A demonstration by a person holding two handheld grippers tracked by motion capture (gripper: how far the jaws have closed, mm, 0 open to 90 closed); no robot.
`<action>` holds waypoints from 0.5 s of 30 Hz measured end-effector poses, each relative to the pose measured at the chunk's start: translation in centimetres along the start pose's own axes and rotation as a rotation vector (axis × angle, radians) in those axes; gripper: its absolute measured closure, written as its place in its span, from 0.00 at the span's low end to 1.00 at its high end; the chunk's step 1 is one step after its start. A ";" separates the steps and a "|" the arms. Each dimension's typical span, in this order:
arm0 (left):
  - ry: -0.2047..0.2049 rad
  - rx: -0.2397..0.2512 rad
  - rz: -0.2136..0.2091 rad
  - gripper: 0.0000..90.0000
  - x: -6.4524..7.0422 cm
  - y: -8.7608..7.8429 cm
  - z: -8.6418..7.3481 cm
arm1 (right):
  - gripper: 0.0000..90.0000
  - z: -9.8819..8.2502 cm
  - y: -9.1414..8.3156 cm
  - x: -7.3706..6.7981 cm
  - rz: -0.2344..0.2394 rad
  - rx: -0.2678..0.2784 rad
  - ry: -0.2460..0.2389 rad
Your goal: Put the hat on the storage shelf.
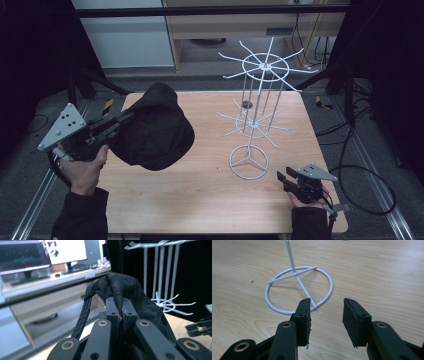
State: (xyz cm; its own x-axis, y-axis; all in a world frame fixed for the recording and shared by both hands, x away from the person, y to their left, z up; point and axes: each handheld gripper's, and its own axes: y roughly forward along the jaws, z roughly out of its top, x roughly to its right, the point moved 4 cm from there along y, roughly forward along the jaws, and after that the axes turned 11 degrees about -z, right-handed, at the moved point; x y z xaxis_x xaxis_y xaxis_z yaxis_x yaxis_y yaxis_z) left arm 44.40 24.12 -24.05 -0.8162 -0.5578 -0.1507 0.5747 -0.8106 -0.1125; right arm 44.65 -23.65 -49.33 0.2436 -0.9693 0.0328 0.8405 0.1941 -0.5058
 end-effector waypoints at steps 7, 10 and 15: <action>0.096 0.040 -0.072 0.96 1.5 0.4 3.1 | 0.64 0.0 0.2 0.1 -0.007 0.000 -0.003; 0.122 0.055 -0.103 0.96 2.1 0.4 4.3 | 0.64 -0.1 0.2 0.2 -0.007 -0.002 0.001; 0.143 0.077 -0.129 0.96 2.7 0.3 5.9 | 0.64 -0.1 0.3 0.2 -0.010 -0.001 -0.003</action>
State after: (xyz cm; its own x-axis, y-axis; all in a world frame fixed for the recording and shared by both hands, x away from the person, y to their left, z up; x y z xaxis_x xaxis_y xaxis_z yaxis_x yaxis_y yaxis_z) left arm 41.99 21.31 -18.74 -0.8627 -0.4219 -0.2788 0.4553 -0.8879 -0.0652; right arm 44.88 -23.80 -49.55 0.2365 -0.9708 0.0400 0.8425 0.1844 -0.5061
